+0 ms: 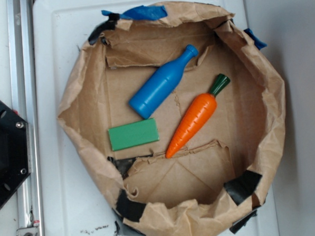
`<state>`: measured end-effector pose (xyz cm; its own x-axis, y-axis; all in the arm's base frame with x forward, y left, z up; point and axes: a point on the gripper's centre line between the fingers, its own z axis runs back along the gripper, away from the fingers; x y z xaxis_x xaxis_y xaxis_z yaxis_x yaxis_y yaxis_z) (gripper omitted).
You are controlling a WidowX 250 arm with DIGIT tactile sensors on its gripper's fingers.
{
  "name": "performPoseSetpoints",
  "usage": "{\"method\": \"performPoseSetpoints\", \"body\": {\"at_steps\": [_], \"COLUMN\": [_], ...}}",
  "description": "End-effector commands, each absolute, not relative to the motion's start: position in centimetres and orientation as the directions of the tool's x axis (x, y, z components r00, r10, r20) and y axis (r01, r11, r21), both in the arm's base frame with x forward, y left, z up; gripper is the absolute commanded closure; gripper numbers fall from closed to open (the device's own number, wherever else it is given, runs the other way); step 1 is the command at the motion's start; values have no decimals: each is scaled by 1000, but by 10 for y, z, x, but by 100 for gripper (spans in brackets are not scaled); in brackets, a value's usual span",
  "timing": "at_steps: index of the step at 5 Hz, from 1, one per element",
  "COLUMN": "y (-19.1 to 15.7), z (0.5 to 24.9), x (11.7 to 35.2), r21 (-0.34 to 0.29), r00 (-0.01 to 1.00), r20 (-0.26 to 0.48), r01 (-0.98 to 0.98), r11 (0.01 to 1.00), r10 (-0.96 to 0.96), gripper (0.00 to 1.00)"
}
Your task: Grab the carrot.
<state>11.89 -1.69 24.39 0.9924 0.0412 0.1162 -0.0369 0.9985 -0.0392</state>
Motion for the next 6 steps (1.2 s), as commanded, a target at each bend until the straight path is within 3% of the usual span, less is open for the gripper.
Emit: {"method": "performPoseSetpoints", "body": {"at_steps": [1, 4, 5, 6], "y": [-17, -4, 13, 19], "z": [244, 177, 142, 119], "x": [119, 268, 304, 311], "r21": [-39, -134, -180, -204], "r00": [992, 842, 801, 787], "r20": [116, 166, 160, 176], "r01": [-37, -496, -551, -559], "r11": [999, 858, 815, 804], "r10": [41, 513, 577, 592], "gripper": [0, 0, 0, 0]}}
